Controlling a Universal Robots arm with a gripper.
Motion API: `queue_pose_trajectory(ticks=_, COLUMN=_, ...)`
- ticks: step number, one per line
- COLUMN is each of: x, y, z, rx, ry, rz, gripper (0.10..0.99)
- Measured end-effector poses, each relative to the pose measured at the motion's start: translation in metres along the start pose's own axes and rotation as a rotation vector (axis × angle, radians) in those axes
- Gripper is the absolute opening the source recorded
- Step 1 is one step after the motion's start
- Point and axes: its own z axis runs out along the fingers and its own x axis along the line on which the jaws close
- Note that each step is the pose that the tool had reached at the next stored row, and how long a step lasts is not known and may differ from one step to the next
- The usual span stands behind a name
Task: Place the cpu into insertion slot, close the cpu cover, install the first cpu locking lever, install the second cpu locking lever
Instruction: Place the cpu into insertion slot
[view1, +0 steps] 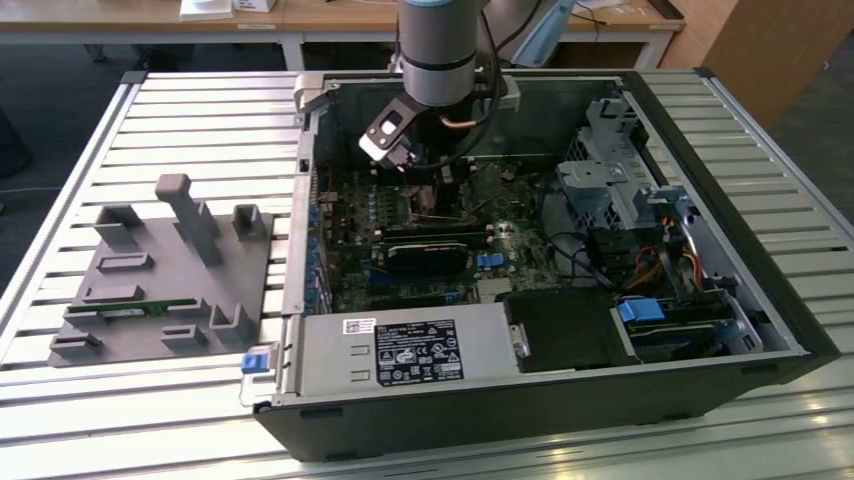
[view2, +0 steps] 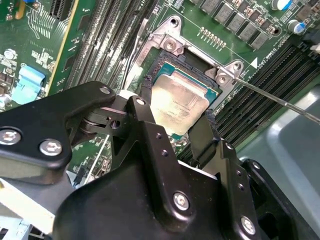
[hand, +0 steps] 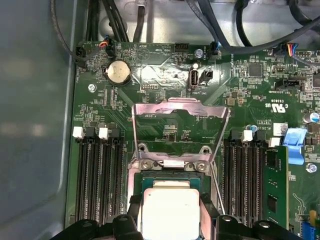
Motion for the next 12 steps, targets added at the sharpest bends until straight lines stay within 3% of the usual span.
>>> queue_pose_trajectory(ticks=12, x=0.0, y=-0.0007, z=0.0076, rx=0.0, ry=0.0001, rz=0.0, gripper=0.541)
